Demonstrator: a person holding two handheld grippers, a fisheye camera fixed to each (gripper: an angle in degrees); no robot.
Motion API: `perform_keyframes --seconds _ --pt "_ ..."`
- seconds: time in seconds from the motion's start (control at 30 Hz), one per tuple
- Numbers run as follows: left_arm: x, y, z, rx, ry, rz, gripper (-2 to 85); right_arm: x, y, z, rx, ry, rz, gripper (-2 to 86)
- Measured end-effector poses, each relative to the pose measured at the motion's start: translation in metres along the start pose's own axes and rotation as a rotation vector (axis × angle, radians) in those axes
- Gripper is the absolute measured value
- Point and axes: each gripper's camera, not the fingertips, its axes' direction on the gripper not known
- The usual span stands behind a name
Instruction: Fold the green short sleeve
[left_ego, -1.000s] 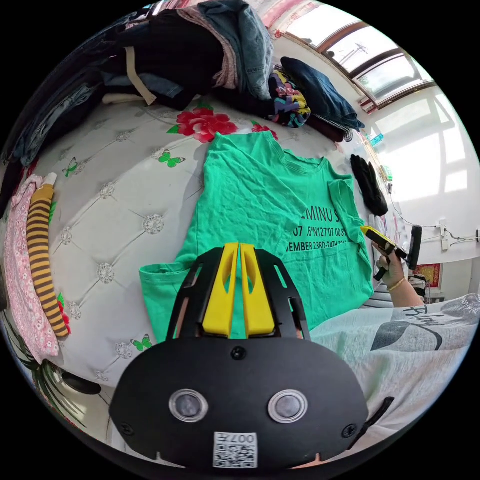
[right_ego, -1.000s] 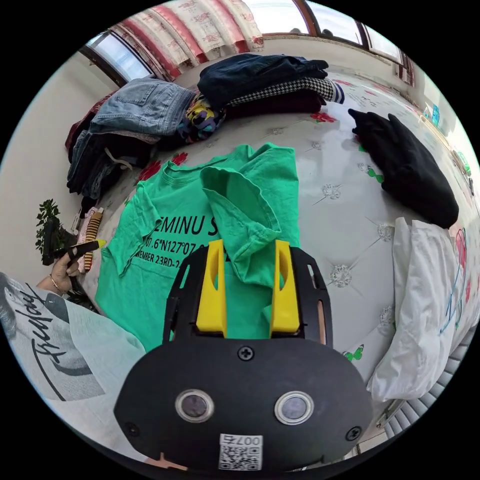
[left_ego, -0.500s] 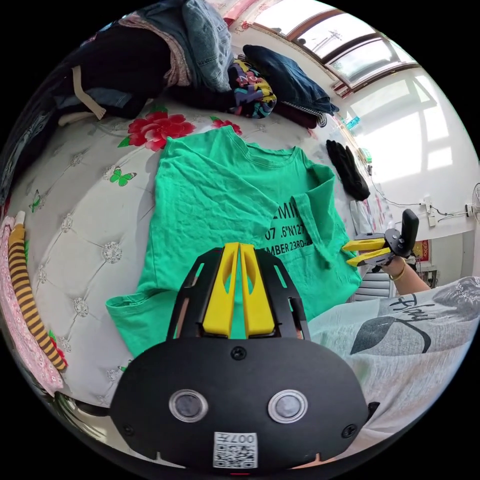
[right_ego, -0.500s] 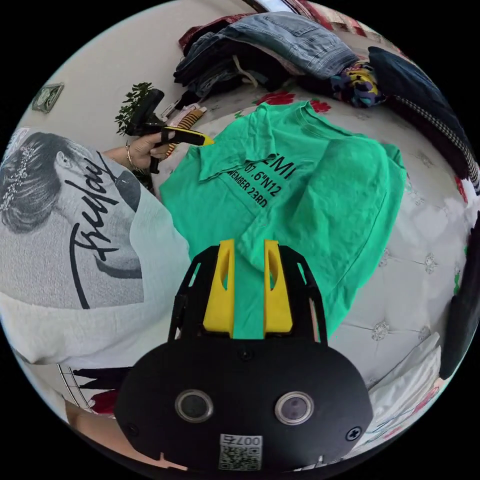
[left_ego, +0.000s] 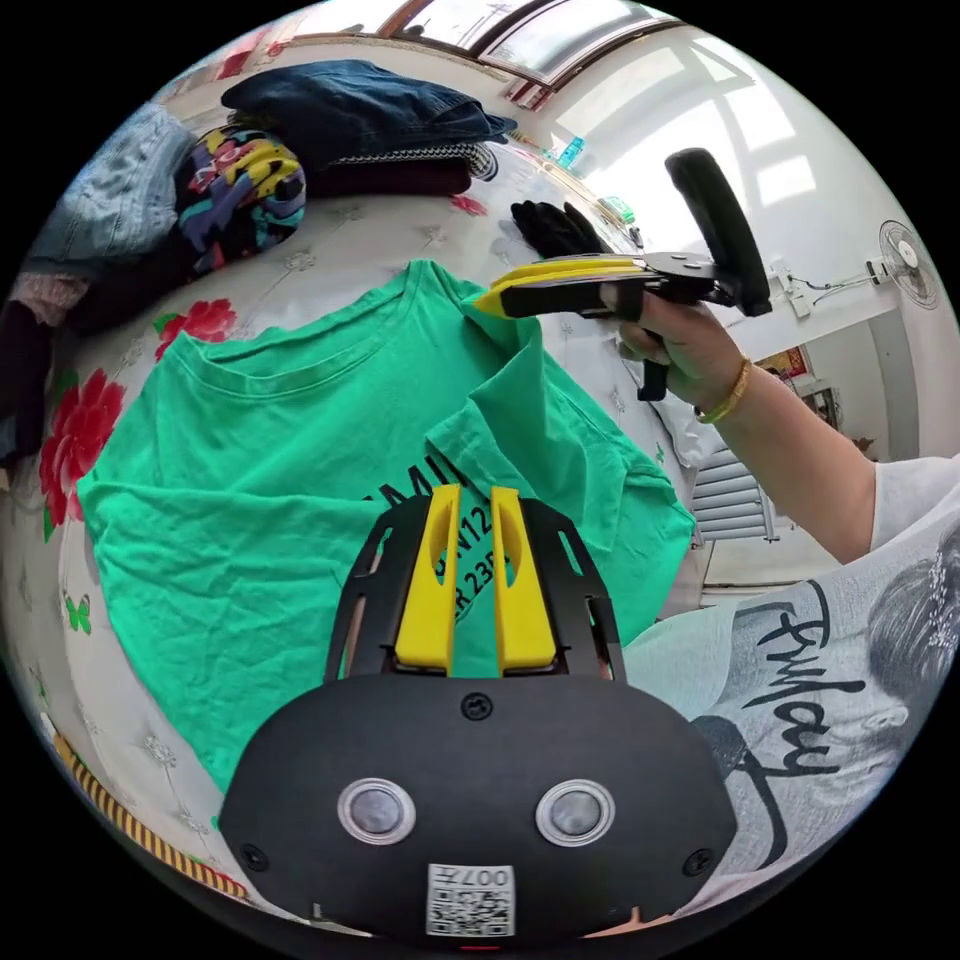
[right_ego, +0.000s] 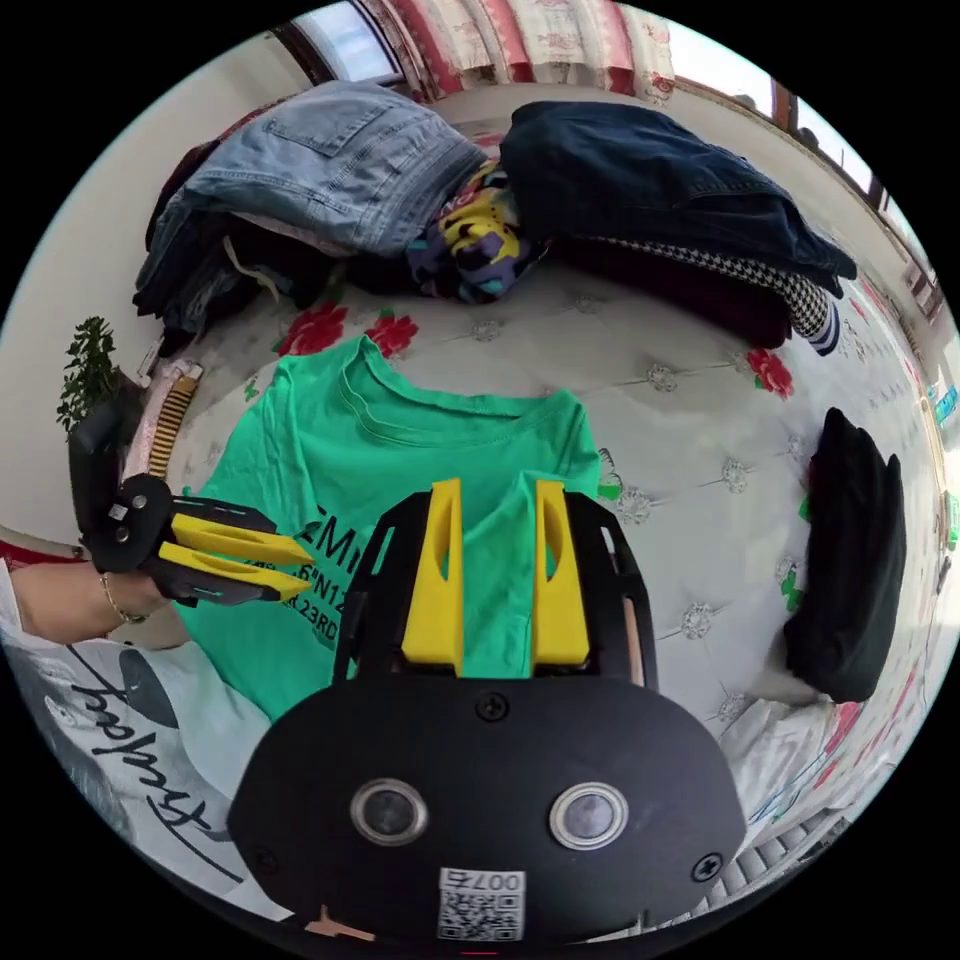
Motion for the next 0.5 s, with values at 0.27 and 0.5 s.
perform_keyframes --seconds 0.27,0.5 --pt "0.022 -0.005 0.0 0.01 0.009 0.018 5.3 0.04 0.028 -0.019 0.04 0.314 0.055 1.5" --pt "0.017 0.011 -0.015 0.015 -0.013 -0.082 5.1 0.086 0.054 -0.045 0.089 0.171 0.259 3.5"
